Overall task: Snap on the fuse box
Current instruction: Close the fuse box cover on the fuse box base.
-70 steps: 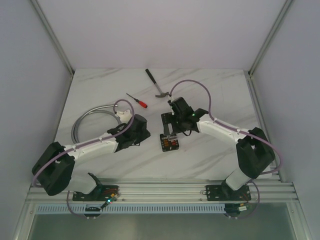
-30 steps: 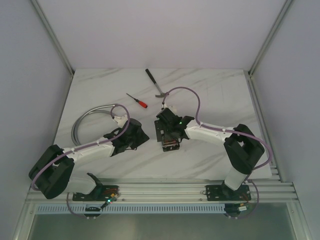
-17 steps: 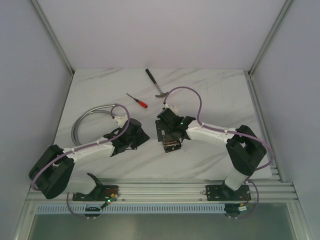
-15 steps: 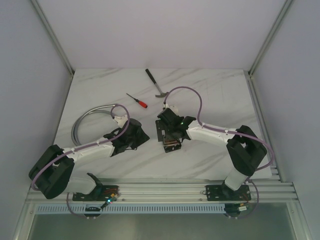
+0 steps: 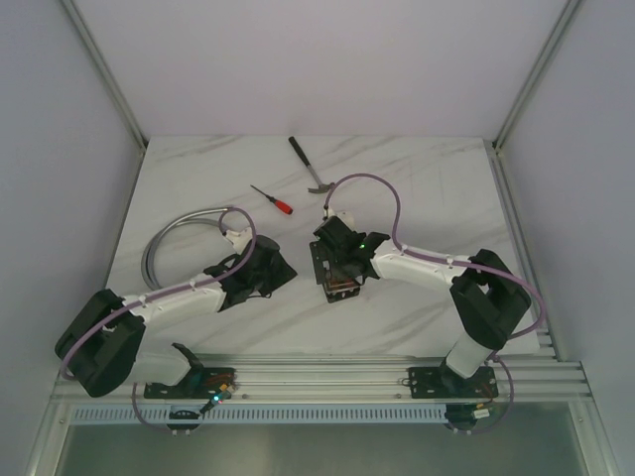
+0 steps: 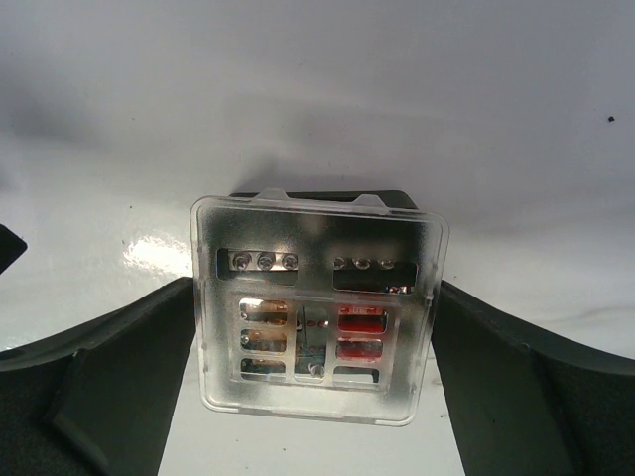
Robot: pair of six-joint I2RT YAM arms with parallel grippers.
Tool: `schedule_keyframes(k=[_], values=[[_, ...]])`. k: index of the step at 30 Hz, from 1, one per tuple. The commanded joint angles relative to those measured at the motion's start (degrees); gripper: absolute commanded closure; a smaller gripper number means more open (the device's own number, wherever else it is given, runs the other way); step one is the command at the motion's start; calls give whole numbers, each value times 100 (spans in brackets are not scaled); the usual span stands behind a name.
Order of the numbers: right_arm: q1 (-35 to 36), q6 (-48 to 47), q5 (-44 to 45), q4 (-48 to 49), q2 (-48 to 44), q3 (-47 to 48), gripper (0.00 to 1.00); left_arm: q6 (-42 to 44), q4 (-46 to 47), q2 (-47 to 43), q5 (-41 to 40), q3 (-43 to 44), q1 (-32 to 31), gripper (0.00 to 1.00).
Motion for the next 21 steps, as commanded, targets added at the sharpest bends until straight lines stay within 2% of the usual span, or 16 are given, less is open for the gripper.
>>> schedule_keyframes(k=[1,6,14,21], values=[[31,-81,-46,-9,-90,-125,0,-2,91,-146,122,-92,37,40],[34,-80,-49,51,-35,-151,0,36,468,-307,339,-238,-85,30],[35,-98,-264,142,22,-90,0,68,1262,-552,200,-538,-852,9],[21,-162,-418,144,28,-53,0,-57,1698,-669,190,-858,-1144,8]])
